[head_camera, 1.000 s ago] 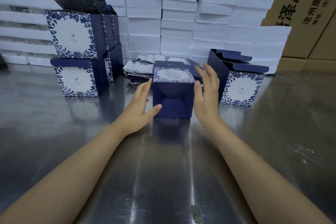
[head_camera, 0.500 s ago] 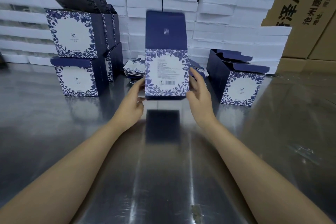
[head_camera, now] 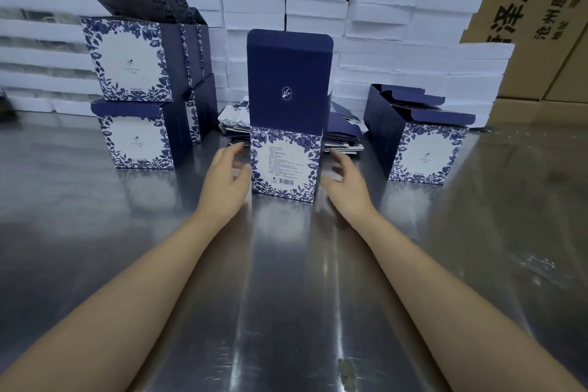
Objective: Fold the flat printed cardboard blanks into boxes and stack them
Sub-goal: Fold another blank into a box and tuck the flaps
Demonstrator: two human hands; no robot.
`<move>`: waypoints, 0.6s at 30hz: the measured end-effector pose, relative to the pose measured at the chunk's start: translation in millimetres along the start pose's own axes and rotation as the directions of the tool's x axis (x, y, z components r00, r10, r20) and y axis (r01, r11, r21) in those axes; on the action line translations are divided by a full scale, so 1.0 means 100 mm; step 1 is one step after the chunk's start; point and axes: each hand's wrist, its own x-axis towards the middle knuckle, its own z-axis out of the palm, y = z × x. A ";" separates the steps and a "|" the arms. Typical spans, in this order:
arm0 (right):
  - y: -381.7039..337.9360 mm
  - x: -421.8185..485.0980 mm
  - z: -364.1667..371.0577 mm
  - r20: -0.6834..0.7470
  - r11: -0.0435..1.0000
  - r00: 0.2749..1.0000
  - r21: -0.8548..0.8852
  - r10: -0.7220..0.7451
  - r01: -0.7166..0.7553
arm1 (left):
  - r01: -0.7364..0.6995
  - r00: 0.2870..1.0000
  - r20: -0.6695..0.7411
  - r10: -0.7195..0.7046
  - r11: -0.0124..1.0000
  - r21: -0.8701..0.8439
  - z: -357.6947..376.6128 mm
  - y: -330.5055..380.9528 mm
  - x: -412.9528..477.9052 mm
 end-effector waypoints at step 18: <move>0.13 0.13 -0.08 0.084 0.995 0.991 0.012 0.102 -0.104 | 0.015 0.914 0.404 -0.032 0.999 0.047 0.09 -0.01 -0.07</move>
